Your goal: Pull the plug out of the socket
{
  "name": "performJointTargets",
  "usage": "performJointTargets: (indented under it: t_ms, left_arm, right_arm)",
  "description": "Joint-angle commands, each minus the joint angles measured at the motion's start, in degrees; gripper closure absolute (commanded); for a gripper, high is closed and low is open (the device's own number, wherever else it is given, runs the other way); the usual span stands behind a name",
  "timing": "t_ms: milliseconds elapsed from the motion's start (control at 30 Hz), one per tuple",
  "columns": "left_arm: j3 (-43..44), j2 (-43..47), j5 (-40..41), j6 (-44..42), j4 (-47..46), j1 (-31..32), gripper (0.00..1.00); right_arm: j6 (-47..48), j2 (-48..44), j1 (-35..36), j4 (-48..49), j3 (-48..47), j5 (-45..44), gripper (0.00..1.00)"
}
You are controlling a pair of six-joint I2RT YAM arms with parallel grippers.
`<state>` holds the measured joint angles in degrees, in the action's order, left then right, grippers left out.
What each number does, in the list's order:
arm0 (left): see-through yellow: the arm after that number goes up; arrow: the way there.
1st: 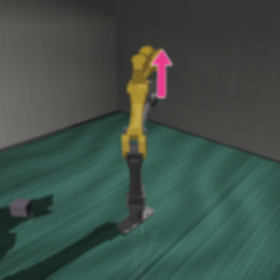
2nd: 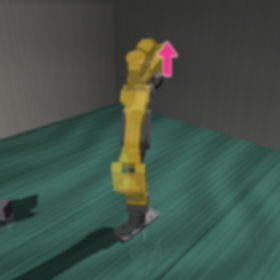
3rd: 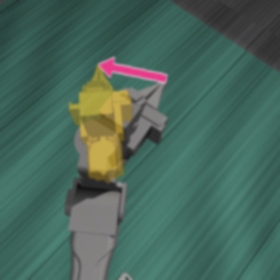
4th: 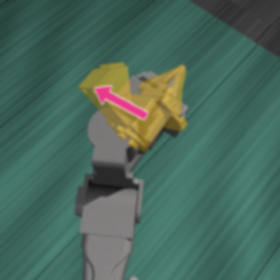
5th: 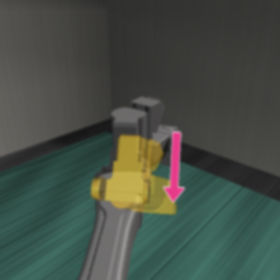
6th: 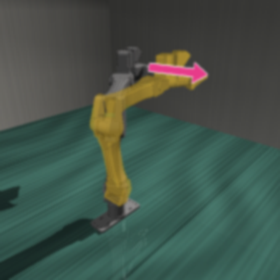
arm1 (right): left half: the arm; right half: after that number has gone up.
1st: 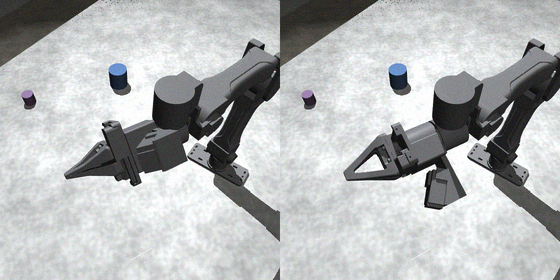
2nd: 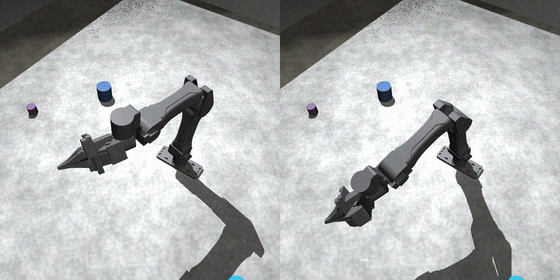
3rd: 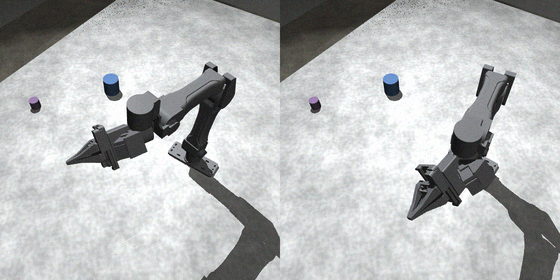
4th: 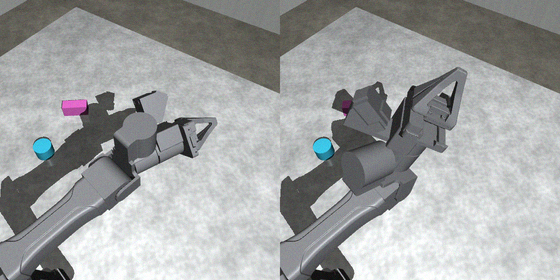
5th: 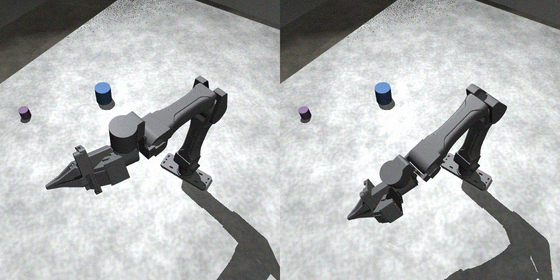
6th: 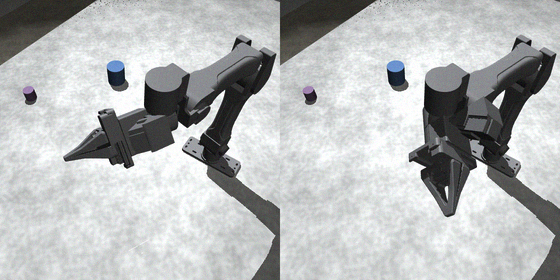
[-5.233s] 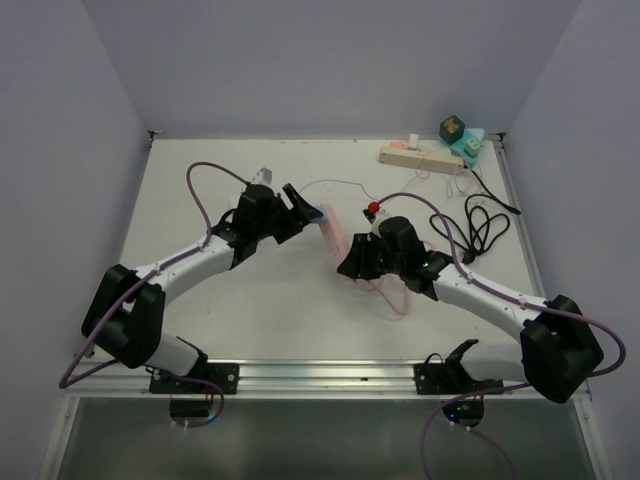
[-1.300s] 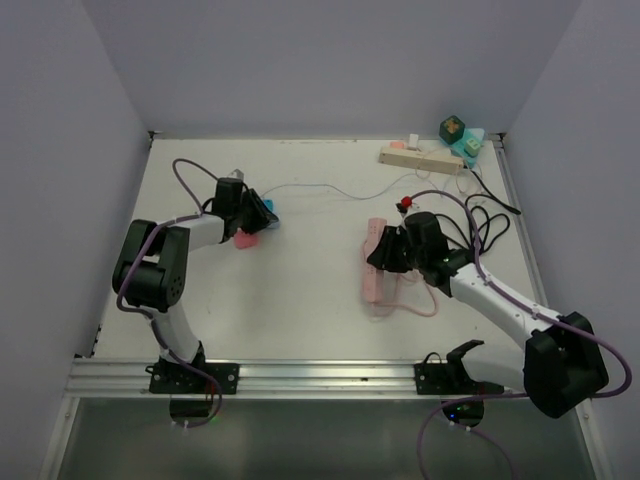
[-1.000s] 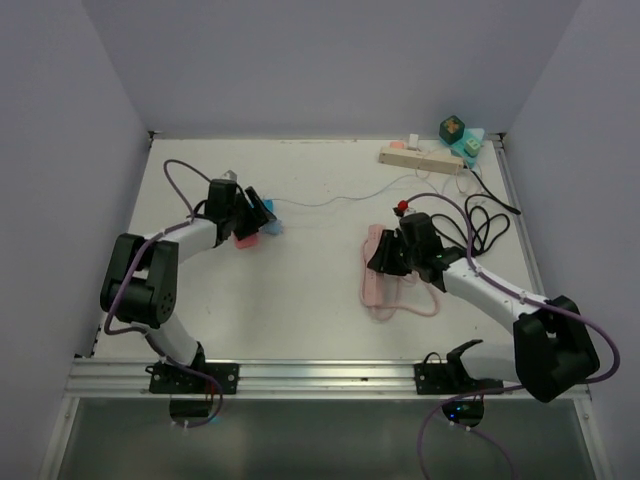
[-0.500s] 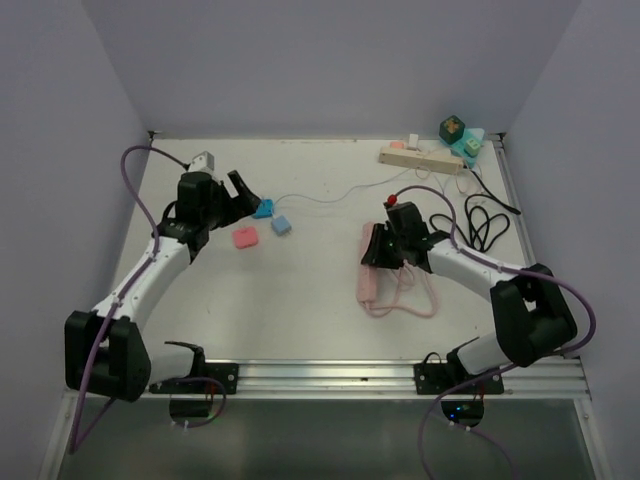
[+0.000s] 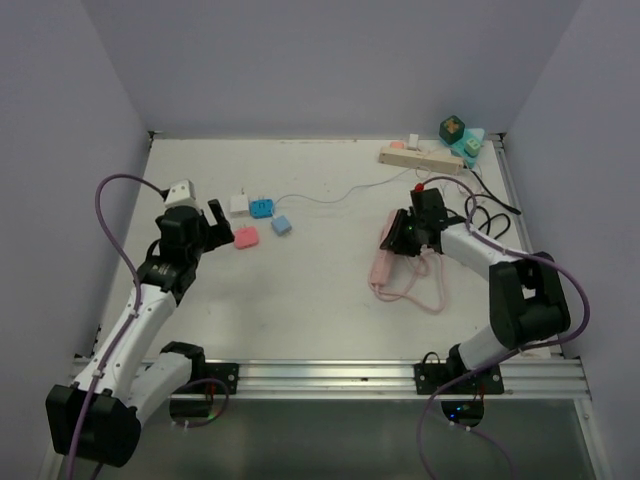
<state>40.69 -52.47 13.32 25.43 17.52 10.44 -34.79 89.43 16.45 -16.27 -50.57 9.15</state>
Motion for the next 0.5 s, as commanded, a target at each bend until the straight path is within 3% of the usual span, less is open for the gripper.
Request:
performJointTargets:
  t_ms: [0, 267, 367, 400, 467]
  left_arm:
    - [-1.0, 2.0, 4.5, -3.2, -0.9, -0.2, 0.05]
    - [-1.2, 3.8, 7.9, -3.8, -1.8, 1.3, 0.05]
    - [-1.3, 4.2, 8.4, -3.8, -2.0, 2.1, 0.04]
    - [-1.4, 4.3, 8.5, -3.8, -2.1, 2.3, 0.04]
    - [-1.5, 4.7, 8.5, -3.7, -2.3, 3.0, 0.04]
  right_arm:
    - [3.8, -0.1, -5.4, -12.8, -0.3, -10.4, 1.0]
    - [6.0, -1.9, -16.3, -19.8, -3.7, -16.3, 0.88]
    - [5.0, -2.5, -20.0, -21.1, -4.8, -17.7, 0.76]
    - [4.6, -2.8, -20.2, -21.3, -5.8, -17.8, 0.65]
    - [4.6, -3.9, -20.3, -21.3, -7.6, -16.3, 0.54]
